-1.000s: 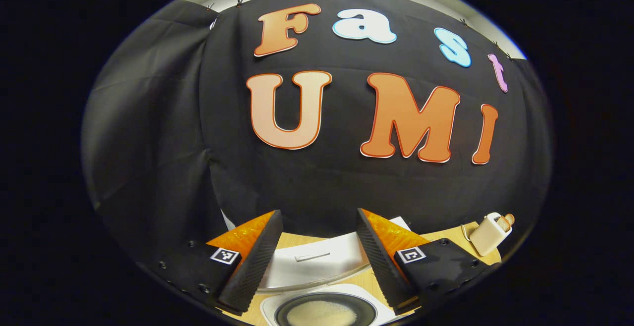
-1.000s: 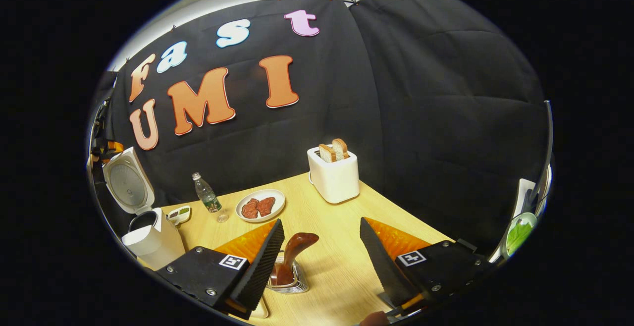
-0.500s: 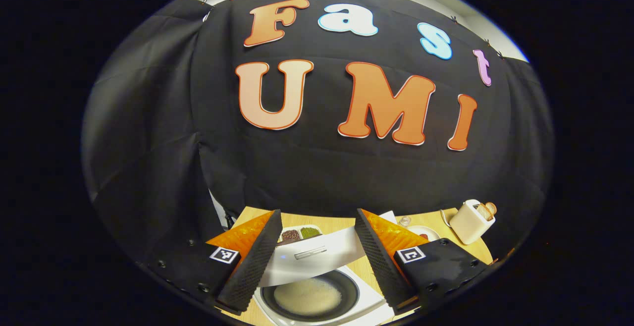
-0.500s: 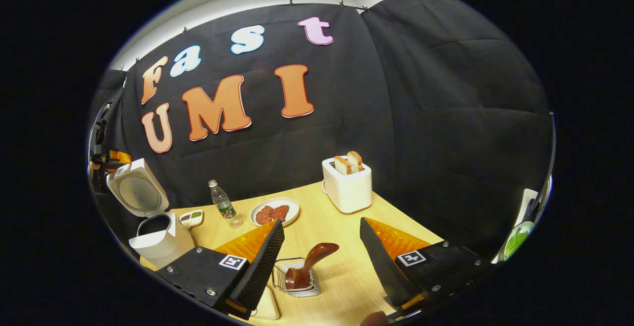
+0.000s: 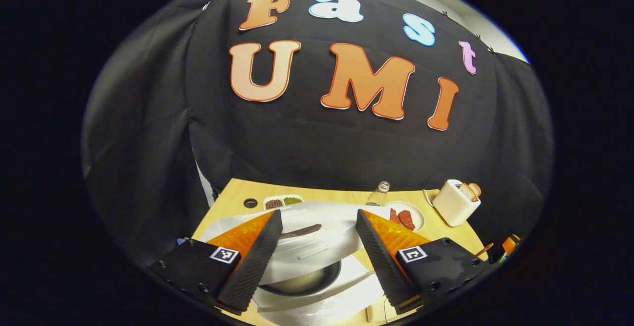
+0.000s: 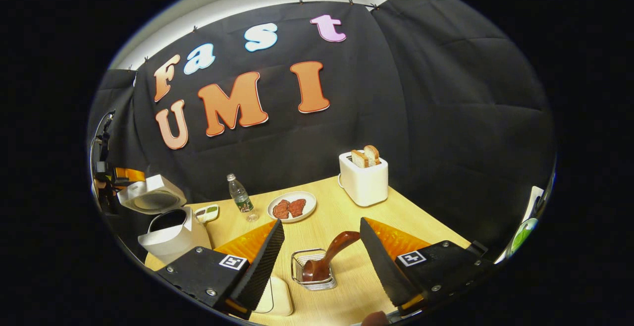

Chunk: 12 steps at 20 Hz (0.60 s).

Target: Close the left gripper, press the button to open the rice cooker; take a wooden spoon from the chopstick holder with the right hand, scoop a spoonful of rice and pour it into the rice cooker, then put the wooden spoon back into the chopstick holder.

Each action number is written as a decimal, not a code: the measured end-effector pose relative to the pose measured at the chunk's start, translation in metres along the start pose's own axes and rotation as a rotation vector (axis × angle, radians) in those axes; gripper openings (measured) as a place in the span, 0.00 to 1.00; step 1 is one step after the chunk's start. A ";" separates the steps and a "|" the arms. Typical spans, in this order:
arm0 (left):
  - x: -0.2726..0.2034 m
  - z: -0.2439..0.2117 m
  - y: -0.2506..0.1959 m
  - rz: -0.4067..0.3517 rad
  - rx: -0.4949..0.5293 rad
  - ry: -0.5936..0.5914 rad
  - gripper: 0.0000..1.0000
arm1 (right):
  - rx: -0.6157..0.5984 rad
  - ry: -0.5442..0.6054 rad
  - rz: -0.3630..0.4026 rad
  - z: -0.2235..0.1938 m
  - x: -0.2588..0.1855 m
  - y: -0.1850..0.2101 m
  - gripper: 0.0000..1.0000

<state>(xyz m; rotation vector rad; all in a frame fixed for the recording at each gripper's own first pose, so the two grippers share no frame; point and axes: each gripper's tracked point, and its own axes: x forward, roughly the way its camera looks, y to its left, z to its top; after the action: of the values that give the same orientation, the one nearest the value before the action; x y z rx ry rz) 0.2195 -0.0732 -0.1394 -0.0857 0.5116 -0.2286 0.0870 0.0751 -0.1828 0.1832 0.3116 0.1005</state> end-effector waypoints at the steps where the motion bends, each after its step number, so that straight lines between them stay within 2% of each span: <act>1: -0.001 -0.009 -0.001 -0.008 -0.007 0.012 1.00 | -0.003 0.006 0.005 -0.002 -0.003 -0.001 0.95; 5: -0.005 -0.038 -0.005 -0.009 -0.021 0.028 1.00 | 0.008 0.021 0.022 -0.008 -0.011 0.001 0.95; 9: -0.002 -0.069 0.007 0.043 -0.039 0.056 0.99 | 0.011 0.035 0.034 -0.015 -0.016 0.004 0.95; 12: -0.002 -0.090 0.010 0.048 -0.042 0.072 1.00 | 0.012 0.046 0.033 -0.020 -0.019 0.001 0.95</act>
<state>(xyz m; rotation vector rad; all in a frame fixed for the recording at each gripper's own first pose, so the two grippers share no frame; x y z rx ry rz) 0.1758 -0.0657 -0.2177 -0.1060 0.5891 -0.1744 0.0627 0.0768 -0.1958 0.1983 0.3553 0.1355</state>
